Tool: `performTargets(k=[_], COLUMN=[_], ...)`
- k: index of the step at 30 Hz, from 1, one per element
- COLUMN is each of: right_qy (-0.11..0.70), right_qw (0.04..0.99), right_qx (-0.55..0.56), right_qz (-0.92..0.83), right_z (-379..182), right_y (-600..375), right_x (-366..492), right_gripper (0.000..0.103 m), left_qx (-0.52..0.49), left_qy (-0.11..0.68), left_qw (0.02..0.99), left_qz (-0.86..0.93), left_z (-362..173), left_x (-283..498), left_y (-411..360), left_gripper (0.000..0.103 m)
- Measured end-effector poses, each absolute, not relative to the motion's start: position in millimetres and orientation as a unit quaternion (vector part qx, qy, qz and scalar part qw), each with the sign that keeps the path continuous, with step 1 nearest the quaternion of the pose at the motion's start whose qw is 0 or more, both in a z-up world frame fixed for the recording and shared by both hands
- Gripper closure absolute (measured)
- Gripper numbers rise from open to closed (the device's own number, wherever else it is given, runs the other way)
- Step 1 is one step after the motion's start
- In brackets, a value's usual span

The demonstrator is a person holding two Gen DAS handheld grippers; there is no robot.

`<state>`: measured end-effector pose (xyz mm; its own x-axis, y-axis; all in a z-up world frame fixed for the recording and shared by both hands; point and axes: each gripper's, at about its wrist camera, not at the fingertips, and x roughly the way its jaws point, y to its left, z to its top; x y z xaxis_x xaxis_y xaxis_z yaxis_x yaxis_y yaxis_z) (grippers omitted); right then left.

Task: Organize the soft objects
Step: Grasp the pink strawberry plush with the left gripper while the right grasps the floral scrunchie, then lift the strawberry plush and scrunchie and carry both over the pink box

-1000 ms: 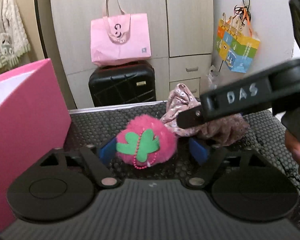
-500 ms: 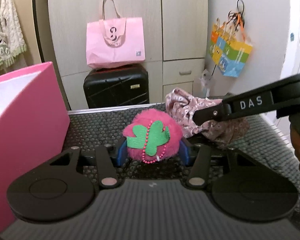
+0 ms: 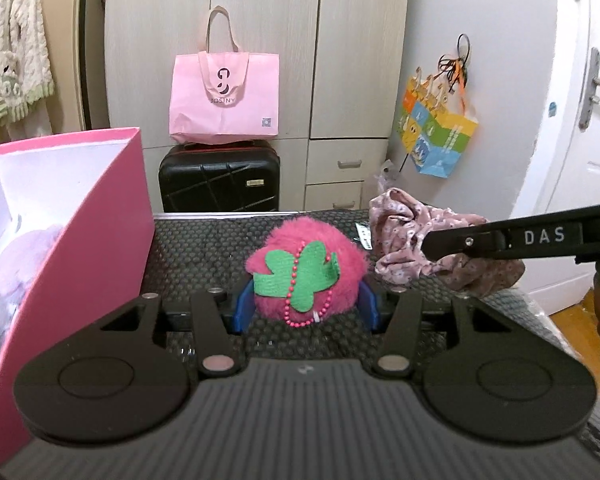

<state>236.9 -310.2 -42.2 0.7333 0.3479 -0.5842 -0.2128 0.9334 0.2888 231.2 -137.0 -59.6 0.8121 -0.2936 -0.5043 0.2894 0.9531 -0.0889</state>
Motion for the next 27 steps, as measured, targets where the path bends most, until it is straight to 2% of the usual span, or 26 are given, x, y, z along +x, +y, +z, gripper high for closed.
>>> performTargets(k=[20,27], right_qy=[0.282,0.273], right_qw=[0.944,0.946], right_qx=[0.114,0.122], right_qz=[0.125,0.124], right_z=[-40,-38], right_y=[-272,-251], right_x=[136,103], right_gripper=[0.086,0.086], left_qx=[-0.012,-0.016], left_qy=[0.239,0.255], left_qw=[0.954,0.946], left_qz=[-0.183,-0.199], left_z=[-37,-30], left_x=[143,122], left_y=[-85,-60], left_gripper=[0.053,0.053])
